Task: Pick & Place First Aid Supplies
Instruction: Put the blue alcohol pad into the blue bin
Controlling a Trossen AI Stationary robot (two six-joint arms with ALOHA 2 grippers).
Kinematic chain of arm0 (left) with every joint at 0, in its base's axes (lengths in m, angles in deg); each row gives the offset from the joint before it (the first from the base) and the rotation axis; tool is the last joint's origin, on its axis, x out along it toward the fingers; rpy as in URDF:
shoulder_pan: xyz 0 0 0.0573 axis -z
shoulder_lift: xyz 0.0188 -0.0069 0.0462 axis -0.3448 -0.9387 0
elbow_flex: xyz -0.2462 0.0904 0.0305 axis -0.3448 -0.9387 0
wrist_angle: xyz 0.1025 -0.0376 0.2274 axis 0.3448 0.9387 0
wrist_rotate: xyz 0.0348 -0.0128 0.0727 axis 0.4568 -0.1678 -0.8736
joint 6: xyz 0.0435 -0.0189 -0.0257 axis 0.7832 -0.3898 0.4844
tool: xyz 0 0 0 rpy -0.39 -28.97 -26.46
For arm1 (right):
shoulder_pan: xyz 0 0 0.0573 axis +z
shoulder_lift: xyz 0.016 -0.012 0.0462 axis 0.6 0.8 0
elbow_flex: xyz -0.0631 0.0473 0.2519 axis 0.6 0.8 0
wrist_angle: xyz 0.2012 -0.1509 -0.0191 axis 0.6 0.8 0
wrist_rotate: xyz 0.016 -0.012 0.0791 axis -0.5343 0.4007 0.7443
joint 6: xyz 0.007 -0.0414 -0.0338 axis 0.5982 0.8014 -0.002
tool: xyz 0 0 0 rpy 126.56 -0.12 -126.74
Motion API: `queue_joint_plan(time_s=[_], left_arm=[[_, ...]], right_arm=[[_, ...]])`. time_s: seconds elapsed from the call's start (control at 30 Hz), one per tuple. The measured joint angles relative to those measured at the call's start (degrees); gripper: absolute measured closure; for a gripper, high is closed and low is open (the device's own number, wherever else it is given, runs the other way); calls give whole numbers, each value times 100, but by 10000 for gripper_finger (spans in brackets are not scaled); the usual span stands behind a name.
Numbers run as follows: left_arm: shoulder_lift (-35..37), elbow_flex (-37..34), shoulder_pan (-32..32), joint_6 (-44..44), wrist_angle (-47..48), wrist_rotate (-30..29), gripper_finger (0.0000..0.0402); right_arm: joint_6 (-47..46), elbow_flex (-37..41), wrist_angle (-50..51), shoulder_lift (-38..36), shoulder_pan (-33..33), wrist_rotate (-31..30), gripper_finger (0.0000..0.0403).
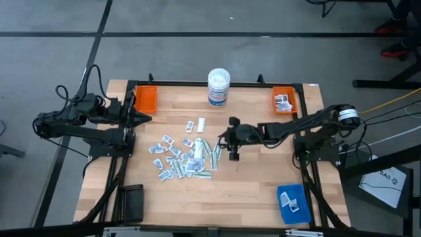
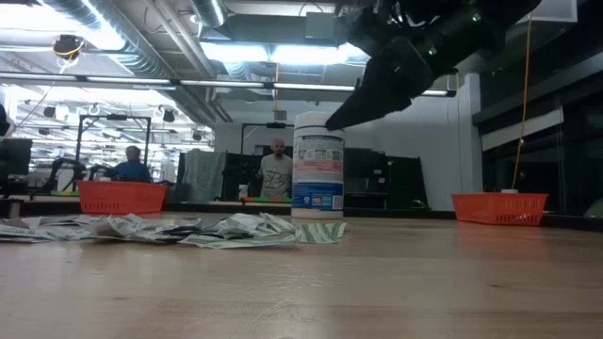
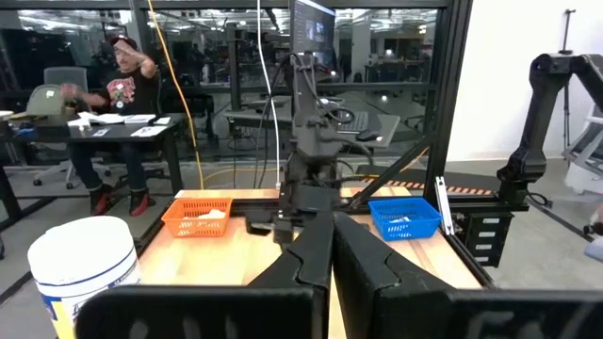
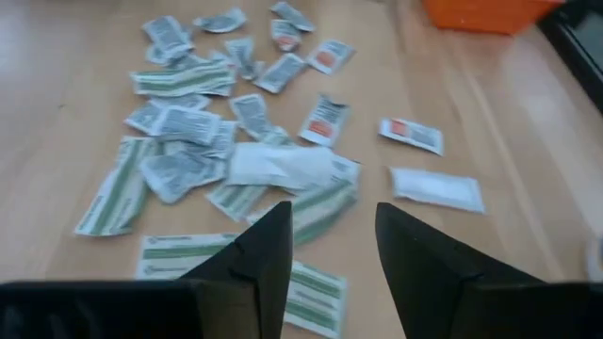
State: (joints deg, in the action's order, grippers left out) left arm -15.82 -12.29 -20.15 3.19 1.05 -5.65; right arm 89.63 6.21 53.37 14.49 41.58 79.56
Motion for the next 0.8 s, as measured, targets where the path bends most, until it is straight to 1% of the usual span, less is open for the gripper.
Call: queue_joint_plan(time_s=[0.17,0.33,0.47,0.7,0.8], left_arm=[[1,0,-1,0,0,1,398],[1,0,1,0,0,1,398],[-1,0,1,0,0,1,398],[1,0,0,0,0,1,398],[1,0,1,0,0,1,398]], right_arm=[[428,0,-495,376,286,58,248],[1087,-146,-969,828,478,701,248],[1461,-474,-977,1201,620,882,248],[2350,-1274,-945,1942,799,907,248],[2674,-1695,-839,2310,795,1103,248]])
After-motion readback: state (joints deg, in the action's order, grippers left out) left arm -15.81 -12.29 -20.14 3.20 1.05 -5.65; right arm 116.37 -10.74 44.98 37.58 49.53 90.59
